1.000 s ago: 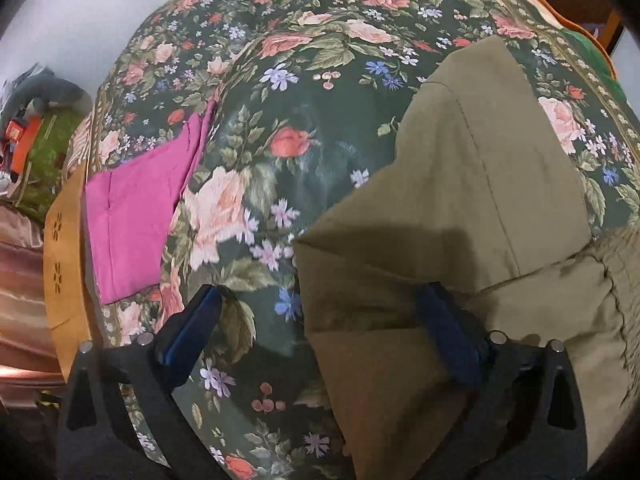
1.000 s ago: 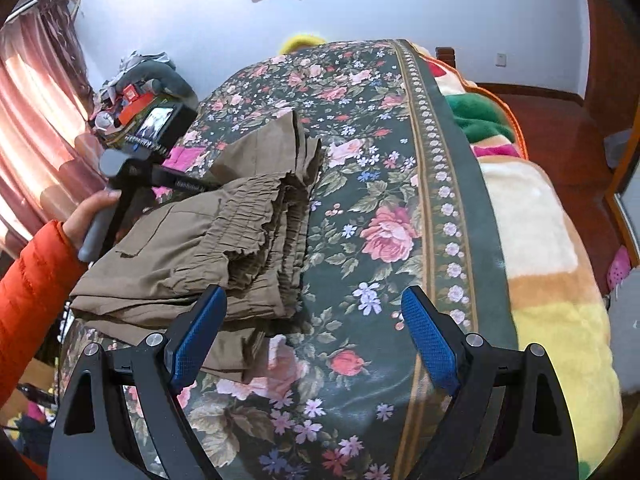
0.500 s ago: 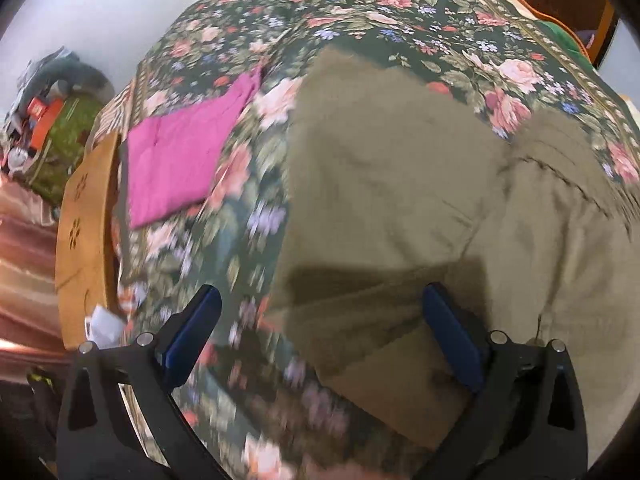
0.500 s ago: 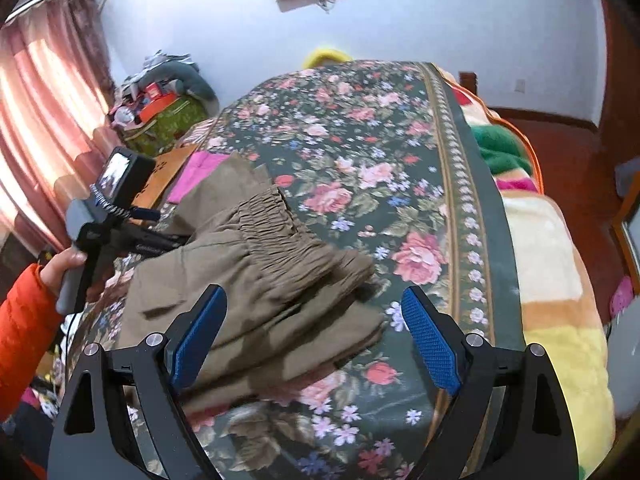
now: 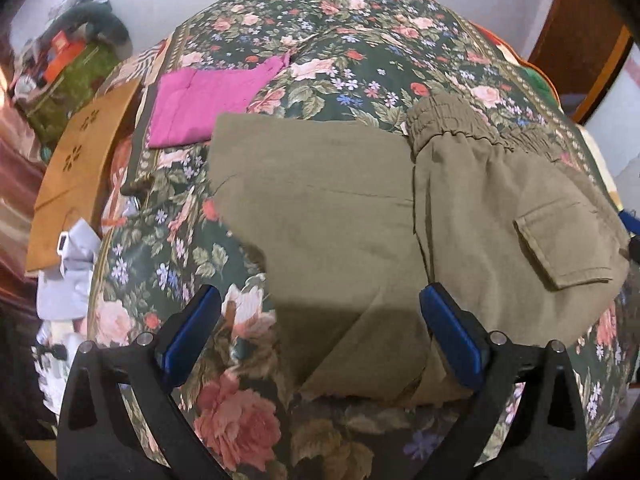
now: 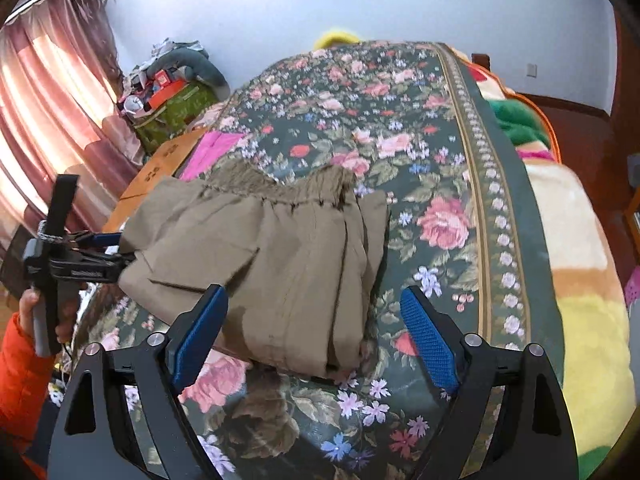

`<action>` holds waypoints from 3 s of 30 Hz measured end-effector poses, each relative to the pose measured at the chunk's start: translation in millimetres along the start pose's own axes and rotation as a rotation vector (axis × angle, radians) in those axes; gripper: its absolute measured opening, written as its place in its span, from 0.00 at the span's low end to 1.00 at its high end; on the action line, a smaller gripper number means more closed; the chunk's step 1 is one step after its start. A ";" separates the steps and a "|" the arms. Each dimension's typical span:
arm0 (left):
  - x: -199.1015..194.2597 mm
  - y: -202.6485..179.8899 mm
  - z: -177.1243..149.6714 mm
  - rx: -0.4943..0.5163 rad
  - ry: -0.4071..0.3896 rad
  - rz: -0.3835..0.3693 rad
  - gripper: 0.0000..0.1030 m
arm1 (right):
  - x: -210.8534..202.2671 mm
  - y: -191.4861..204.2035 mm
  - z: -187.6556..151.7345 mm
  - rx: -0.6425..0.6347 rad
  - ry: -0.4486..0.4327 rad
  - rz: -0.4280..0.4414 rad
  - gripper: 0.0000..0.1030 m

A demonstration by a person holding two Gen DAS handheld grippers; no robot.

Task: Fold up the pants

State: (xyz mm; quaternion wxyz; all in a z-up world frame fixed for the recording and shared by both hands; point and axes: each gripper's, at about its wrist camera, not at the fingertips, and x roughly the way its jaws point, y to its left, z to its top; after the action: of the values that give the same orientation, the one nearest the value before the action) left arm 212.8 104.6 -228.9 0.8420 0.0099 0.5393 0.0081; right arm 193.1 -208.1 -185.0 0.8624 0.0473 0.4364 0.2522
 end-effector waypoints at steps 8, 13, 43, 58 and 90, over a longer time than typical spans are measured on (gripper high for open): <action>-11.4 16.0 -21.3 -0.024 -0.044 0.069 0.99 | 15.0 -4.3 -19.3 0.016 0.049 0.047 0.45; -16.2 27.7 -36.9 -0.043 -0.060 0.076 0.99 | 10.8 -6.6 -22.7 0.022 0.046 0.049 0.40; -15.8 -54.1 82.3 0.158 -0.155 -0.102 0.73 | 53.2 -10.9 51.2 -0.072 0.082 0.038 0.46; 34.8 -54.3 69.1 0.140 -0.042 -0.125 0.45 | 79.0 -10.2 46.2 -0.177 0.161 0.010 0.22; 30.4 38.4 28.2 -0.196 0.025 -0.194 0.63 | 67.2 -33.4 25.1 0.060 0.171 0.074 0.49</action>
State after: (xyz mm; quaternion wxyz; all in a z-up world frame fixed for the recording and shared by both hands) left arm 251.0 143.5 -243.7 0.8290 -0.1244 0.5449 -0.0205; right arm 258.8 -201.6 -228.6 0.8103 0.0675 0.5136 0.2740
